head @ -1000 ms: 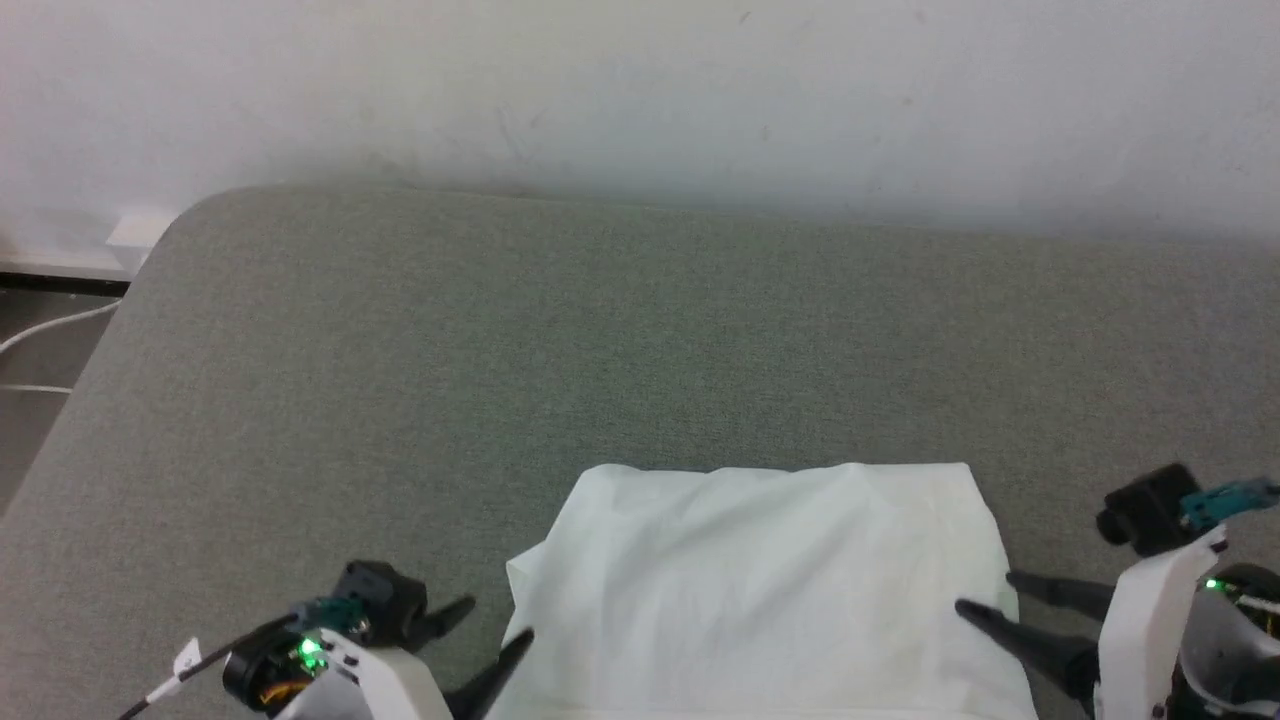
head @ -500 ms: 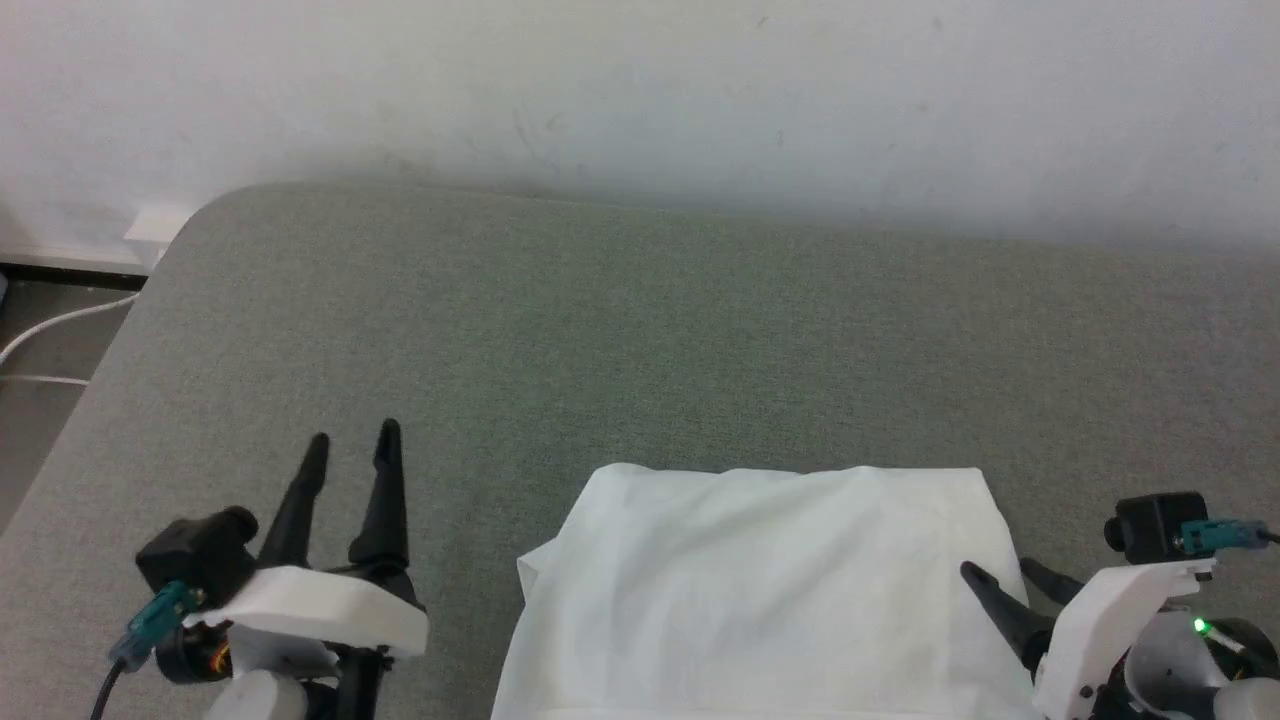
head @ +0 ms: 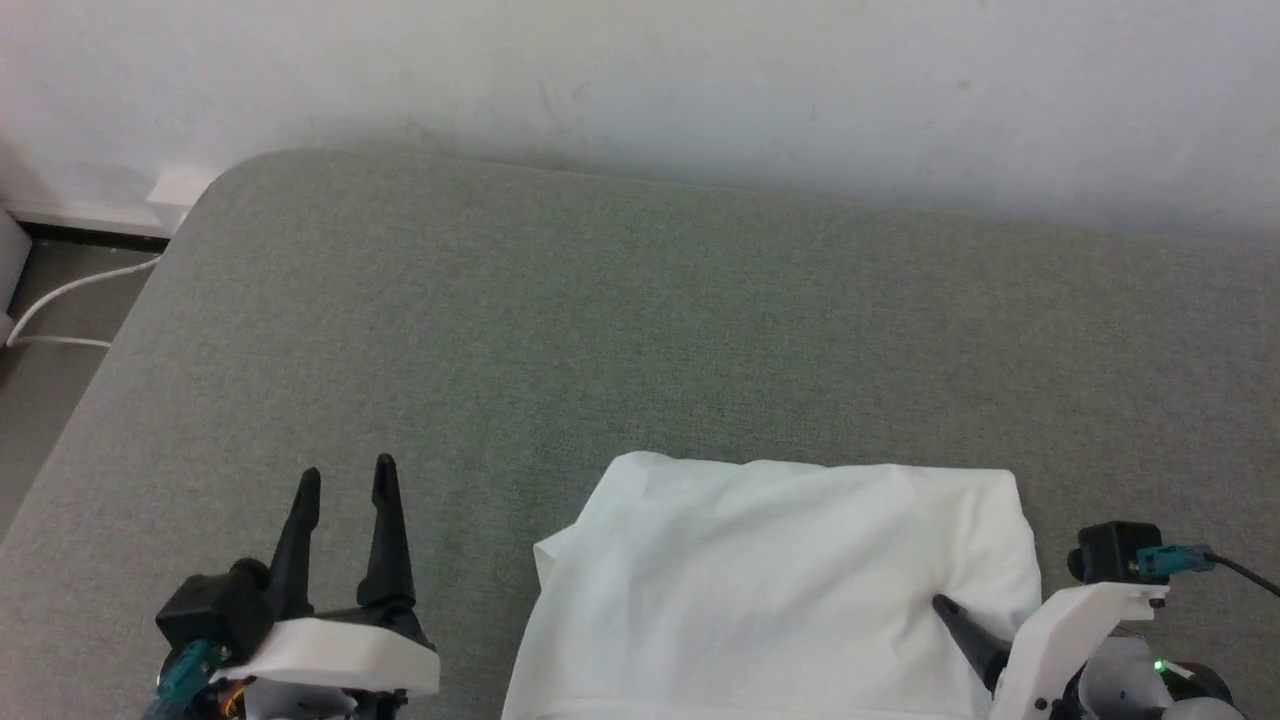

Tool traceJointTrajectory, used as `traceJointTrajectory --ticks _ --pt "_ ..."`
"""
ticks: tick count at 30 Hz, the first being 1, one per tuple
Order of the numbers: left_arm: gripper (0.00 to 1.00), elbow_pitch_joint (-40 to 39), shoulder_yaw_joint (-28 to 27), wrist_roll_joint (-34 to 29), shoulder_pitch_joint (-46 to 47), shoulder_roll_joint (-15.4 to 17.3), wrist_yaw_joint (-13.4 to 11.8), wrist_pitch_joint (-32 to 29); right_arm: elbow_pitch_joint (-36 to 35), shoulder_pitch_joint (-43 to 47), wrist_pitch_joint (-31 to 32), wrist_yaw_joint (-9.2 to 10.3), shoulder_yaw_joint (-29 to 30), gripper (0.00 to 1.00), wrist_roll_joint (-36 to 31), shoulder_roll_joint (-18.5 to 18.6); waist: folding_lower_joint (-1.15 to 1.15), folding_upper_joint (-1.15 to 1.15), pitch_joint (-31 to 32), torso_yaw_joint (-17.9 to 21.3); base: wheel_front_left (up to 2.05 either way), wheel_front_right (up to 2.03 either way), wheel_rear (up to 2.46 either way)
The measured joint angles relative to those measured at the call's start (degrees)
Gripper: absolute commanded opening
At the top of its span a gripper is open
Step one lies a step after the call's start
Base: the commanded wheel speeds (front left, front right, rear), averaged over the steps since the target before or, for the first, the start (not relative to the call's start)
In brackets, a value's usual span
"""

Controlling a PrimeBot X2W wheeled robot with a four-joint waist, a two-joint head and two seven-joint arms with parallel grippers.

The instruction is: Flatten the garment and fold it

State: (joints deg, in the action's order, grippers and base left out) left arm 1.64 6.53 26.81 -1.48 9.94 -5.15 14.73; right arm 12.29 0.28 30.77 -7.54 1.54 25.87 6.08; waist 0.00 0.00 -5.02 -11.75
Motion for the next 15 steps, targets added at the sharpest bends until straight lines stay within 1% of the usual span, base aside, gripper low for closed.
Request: traceJointTrajectory --ticks 5,6,7,12,15 --pt "1.0 2.0 -1.3 -2.4 0.4 -2.0 2.0 0.0 1.2 -0.7 -0.1 0.02 -2.3 1.0 1.3 0.3 0.0 0.0 -0.9 -0.6 0.0 0.0 0.0" --pt "1.0 2.2 -1.6 -2.7 0.5 -2.4 2.3 0.0 1.4 -0.9 -0.4 0.02 -2.6 0.13 1.4 0.4 -0.01 0.0 -1.1 -0.6 0.0 0.0 0.0" --pt "1.0 2.5 -1.9 -2.9 0.6 -2.7 2.7 0.0 1.7 -1.0 -0.8 0.02 -2.8 0.0 1.4 0.6 0.0 0.0 -1.2 -0.6 0.0 0.0 0.0" --pt "1.0 3.6 -3.5 -4.1 1.0 -3.8 4.1 0.0 3.4 -1.9 -4.2 -0.15 -2.9 0.0 1.5 0.6 0.0 0.0 -1.4 -0.3 0.0 0.0 0.0" --pt "1.0 4.1 -4.2 -5.0 1.0 -4.3 4.7 0.0 3.9 -2.2 -6.2 -0.57 -1.6 0.0 1.4 0.6 0.01 0.0 -1.2 0.1 0.0 0.0 0.0"
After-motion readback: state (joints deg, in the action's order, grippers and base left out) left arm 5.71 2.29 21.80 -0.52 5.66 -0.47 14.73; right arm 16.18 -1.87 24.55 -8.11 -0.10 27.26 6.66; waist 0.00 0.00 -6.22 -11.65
